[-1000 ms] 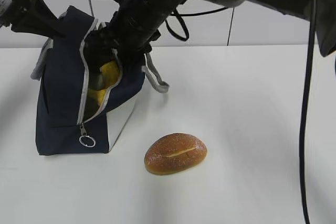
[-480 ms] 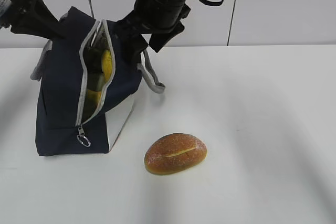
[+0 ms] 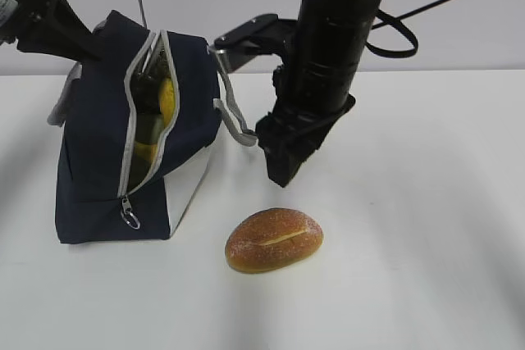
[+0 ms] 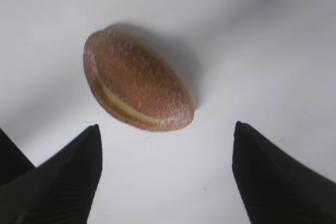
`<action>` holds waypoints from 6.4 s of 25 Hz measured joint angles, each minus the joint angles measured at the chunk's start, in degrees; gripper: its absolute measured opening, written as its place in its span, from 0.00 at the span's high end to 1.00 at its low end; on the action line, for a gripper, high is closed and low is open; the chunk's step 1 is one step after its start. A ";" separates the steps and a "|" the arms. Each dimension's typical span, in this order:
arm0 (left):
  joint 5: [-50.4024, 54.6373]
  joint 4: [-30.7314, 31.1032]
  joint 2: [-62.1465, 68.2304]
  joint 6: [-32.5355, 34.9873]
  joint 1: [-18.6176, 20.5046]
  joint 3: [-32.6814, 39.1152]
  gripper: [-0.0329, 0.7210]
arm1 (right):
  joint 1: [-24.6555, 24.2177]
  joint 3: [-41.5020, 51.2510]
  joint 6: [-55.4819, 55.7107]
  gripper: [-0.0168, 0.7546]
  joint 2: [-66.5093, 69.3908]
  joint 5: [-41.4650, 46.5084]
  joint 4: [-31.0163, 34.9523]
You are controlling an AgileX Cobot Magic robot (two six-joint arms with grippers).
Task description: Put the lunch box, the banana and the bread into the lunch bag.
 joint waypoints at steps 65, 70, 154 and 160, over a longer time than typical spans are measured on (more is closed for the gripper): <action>-0.44 -0.80 0.00 2.62 0.00 0.00 0.96 | 0.00 -4.62 -26.93 0.60 -4.51 -4.20 13.23; -0.44 -1.72 0.00 2.62 0.00 0.00 0.96 | 0.00 -4.62 -20.02 0.59 -4.51 -15.25 15.76; 0.31 -3.65 0.00 2.63 0.00 0.00 0.96 | -13.39 -9.56 -9.74 0.93 16.45 -16.52 55.87; 0.31 -4.52 0.00 3.22 0.00 0.00 0.96 | -13.39 -9.69 -10.45 0.98 16.49 -15.53 55.75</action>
